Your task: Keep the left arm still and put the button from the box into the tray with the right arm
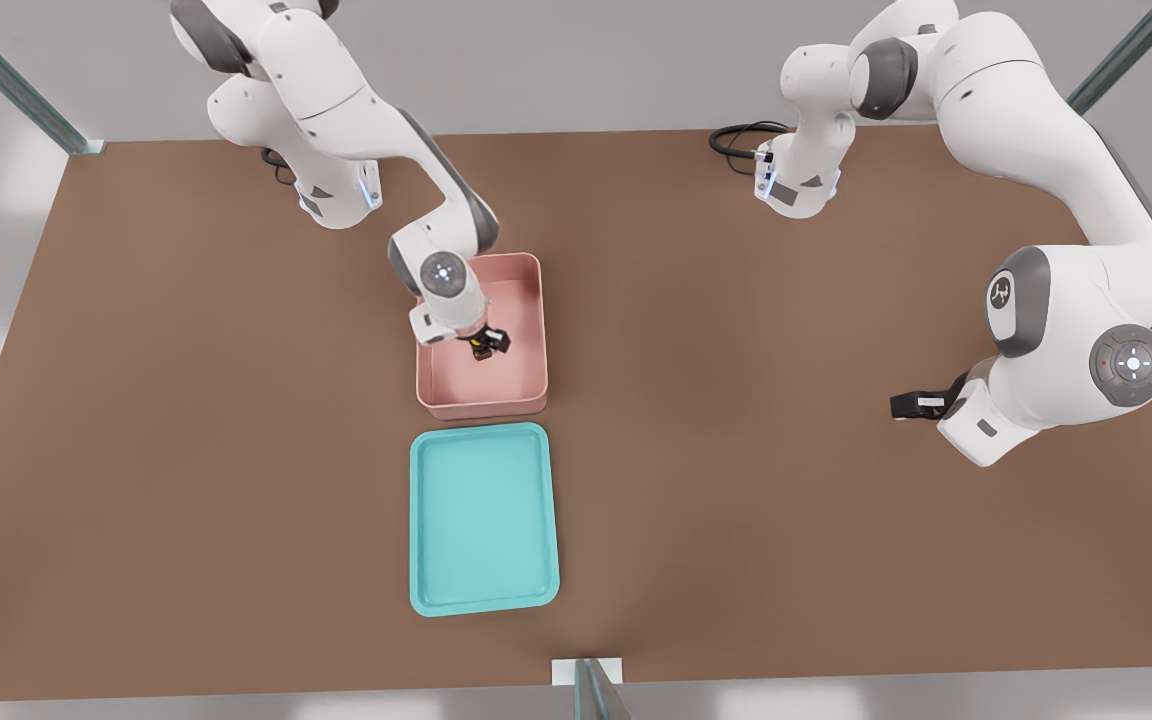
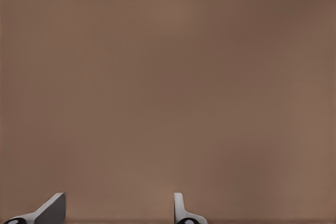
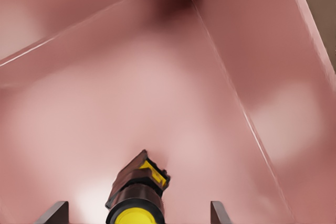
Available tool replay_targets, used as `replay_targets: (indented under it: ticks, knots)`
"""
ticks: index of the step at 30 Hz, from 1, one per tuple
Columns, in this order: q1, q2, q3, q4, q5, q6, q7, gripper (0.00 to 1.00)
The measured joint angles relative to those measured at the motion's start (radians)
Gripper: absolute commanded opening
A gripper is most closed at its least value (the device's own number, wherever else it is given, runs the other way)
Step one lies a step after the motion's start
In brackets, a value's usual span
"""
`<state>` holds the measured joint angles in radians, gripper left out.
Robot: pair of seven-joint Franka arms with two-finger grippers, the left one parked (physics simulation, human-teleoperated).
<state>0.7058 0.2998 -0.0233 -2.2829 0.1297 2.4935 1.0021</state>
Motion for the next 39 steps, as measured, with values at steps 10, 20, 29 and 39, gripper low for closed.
replay_targets:
  ticks: [10,20,29,39]
  knots:
    - [-0.002,0.017,-0.001,0.012,-0.005,0.008,0.019,0.82]
    - [0.013,0.039,0.006,0.033,0.005,0.011,0.040,0.69]
    - [0.012,0.038,0.006,0.032,0.005,0.010,0.052,0.54]
    - [0.004,-0.029,0.002,0.032,0.006,-0.017,0.057,0.46]
